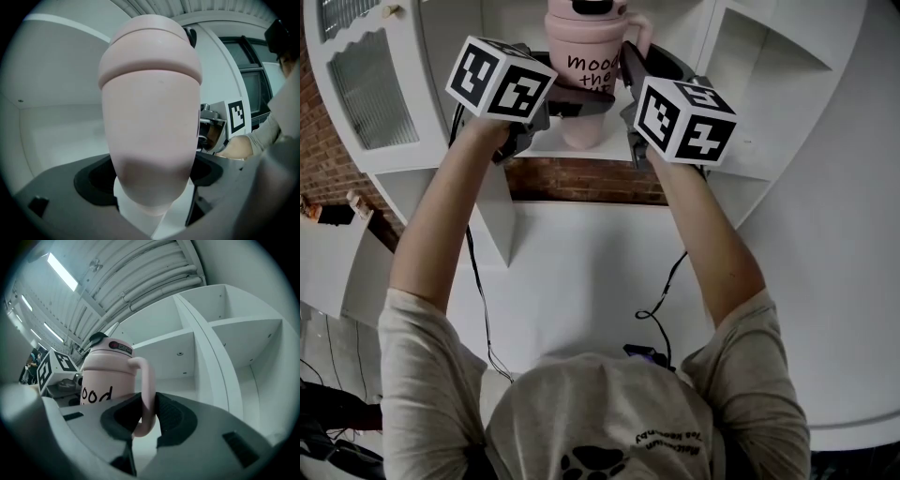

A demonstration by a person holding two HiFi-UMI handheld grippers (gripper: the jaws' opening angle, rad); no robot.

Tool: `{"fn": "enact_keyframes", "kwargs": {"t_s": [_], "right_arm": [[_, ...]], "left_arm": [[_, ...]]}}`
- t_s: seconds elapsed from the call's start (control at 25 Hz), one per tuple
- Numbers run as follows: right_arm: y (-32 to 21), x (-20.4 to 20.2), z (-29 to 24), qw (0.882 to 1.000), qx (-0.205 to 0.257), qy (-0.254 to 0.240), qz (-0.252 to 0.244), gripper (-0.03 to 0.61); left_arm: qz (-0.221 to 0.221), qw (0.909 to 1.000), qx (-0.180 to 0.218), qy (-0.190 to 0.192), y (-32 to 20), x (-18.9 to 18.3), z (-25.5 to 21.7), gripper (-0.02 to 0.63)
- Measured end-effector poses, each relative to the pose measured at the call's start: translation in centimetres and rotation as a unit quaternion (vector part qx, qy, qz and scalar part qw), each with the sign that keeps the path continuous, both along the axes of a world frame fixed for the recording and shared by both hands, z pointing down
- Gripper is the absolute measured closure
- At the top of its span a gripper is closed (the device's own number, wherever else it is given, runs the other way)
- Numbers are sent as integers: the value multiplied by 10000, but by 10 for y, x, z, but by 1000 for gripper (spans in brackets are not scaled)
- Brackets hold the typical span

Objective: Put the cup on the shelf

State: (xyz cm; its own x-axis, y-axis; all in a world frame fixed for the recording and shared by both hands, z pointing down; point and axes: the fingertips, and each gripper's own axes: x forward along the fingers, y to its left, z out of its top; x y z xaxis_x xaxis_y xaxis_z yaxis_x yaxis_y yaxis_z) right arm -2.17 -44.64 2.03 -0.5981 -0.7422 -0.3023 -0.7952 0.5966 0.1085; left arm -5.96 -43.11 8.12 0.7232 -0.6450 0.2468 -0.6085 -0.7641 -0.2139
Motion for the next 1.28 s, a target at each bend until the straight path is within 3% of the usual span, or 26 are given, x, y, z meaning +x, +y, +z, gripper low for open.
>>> {"fn": "enact_keyframes", "kwargs": {"t_s": [0.48, 1.28], "right_arm": [[-33, -8, 17, 9994, -348, 80, 11, 494], [-60, -4, 27, 9972, -690, -29, 296, 494]], "left_arm": [[-18, 9993, -371, -9, -29, -7, 17, 149], [190, 9959, -540, 700, -47, -6, 18, 149]]}}
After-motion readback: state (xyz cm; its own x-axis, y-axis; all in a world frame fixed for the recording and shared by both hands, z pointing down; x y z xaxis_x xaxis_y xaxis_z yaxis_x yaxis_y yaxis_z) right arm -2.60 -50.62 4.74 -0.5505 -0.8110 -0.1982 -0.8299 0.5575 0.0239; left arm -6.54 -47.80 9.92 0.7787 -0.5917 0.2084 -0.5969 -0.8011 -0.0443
